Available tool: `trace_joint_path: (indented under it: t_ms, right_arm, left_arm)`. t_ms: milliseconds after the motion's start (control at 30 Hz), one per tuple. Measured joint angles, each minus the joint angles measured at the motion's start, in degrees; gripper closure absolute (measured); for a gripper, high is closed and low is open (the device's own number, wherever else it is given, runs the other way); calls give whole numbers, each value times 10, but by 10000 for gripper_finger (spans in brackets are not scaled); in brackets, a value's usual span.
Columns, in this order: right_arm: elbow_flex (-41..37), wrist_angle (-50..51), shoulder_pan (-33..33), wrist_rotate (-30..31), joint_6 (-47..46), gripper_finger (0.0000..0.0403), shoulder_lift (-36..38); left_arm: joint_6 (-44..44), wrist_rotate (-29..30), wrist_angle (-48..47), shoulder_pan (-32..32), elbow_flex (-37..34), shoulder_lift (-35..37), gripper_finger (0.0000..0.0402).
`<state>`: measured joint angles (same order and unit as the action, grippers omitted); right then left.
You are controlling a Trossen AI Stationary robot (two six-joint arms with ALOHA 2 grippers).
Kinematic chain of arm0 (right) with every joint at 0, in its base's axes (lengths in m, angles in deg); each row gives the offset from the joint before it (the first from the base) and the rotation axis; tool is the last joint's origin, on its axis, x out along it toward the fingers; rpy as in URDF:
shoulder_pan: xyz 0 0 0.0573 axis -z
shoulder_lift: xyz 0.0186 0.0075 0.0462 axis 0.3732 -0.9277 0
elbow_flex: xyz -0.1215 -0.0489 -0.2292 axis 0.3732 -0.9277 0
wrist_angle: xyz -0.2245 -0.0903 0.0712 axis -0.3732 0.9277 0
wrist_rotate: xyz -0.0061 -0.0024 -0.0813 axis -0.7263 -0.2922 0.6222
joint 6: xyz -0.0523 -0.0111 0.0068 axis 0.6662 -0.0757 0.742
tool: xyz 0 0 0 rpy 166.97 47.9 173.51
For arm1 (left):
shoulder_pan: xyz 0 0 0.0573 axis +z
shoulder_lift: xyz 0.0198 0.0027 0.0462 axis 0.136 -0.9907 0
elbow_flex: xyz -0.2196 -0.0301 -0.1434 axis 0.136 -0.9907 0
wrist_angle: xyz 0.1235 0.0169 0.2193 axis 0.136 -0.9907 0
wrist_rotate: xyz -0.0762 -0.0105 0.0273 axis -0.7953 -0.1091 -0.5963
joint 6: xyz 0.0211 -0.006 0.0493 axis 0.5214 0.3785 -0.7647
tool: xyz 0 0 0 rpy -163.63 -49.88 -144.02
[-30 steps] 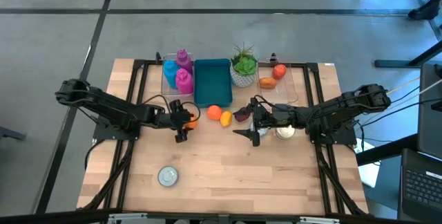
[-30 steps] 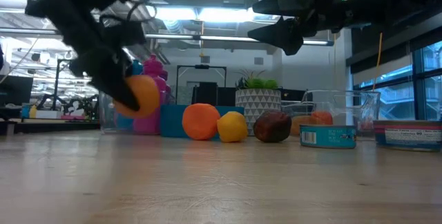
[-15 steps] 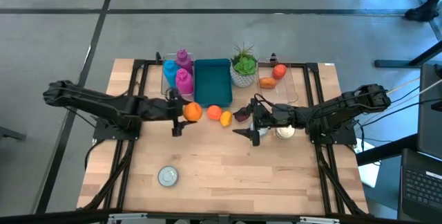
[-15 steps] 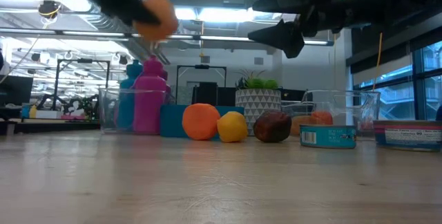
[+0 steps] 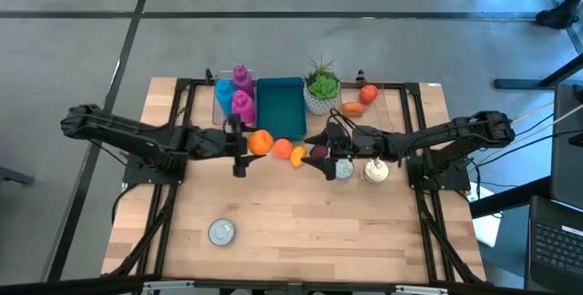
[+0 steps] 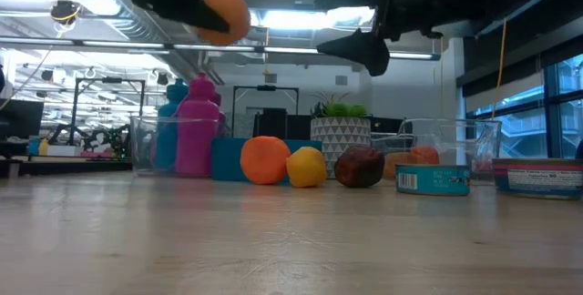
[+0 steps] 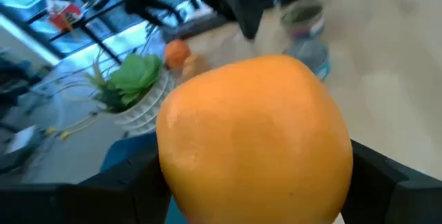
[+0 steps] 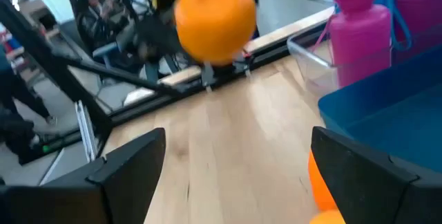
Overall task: Pick & Place Food Item
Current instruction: Put the left orange into the right transparent bin
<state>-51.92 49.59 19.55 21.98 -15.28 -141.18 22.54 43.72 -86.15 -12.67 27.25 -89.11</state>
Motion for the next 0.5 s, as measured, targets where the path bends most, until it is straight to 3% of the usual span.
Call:
trace_joint_path:
  t_ms: [300, 500]
  right_arm:
    - [2, 4, 43, -43, -56, 46, 0]
    - [3, -2, 47, -43, -57, 46, -14]
  left_arm:
    - [-27, 103, -56, -26, 93, -123, 109]
    - [-49, 105, -69, -26, 140, -179, 109]
